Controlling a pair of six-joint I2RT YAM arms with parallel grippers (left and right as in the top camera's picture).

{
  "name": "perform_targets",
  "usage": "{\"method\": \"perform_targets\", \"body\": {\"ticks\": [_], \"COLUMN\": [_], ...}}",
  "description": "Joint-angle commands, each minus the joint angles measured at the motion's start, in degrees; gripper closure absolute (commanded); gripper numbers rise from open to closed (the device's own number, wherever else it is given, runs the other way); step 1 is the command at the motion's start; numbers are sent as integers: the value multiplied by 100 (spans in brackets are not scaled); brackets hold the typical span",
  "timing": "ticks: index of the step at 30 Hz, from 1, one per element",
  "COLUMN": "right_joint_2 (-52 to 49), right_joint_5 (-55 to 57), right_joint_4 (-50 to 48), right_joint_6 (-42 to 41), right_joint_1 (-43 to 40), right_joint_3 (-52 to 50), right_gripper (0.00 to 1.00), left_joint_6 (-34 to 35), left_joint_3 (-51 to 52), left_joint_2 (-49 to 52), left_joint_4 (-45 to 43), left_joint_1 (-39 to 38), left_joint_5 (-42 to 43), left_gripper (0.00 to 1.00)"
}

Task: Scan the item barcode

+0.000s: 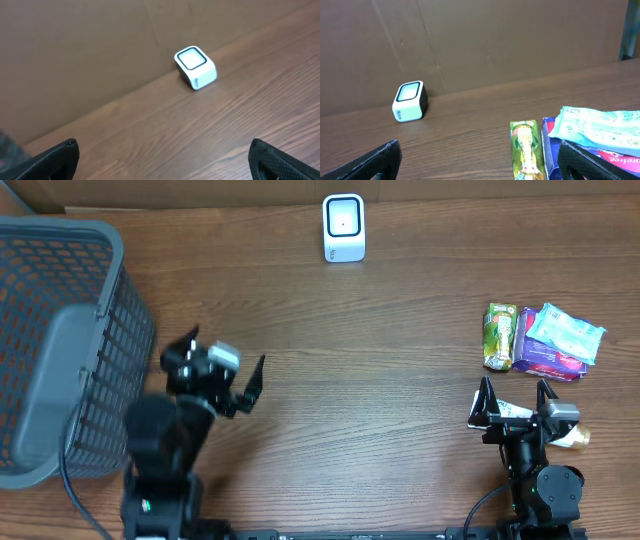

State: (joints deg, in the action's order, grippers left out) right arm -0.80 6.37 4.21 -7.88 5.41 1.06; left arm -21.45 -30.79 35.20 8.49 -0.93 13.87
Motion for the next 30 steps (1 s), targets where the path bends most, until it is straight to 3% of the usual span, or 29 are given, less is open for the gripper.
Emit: {"method": "perform_targets", "body": {"ticks": [1, 8, 16, 30], "right_joint_2": [63, 63, 63, 63], "right_joint_5": [0, 2, 2, 2], "right_joint_4": [-24, -24, -24, -24], "right_joint_6": [26, 28, 28, 28], "right_joint_1": [42, 44, 42, 42], "right_joint_3": [-61, -61, -61, -61], "right_gripper": [0, 0, 0, 0], "left_joint_6": [-354, -717, -905, -835], "left_joint_3": [863, 2227, 2962, 2992], "left_joint_2": [-857, -2448, -3515, -3495], "left_joint_4": [-155, -289, -354, -363], "left_joint_1": [76, 76, 76, 76], "left_joint_5": [-138, -247, -367, -487], "left_gripper": [0, 0, 0, 0]}}
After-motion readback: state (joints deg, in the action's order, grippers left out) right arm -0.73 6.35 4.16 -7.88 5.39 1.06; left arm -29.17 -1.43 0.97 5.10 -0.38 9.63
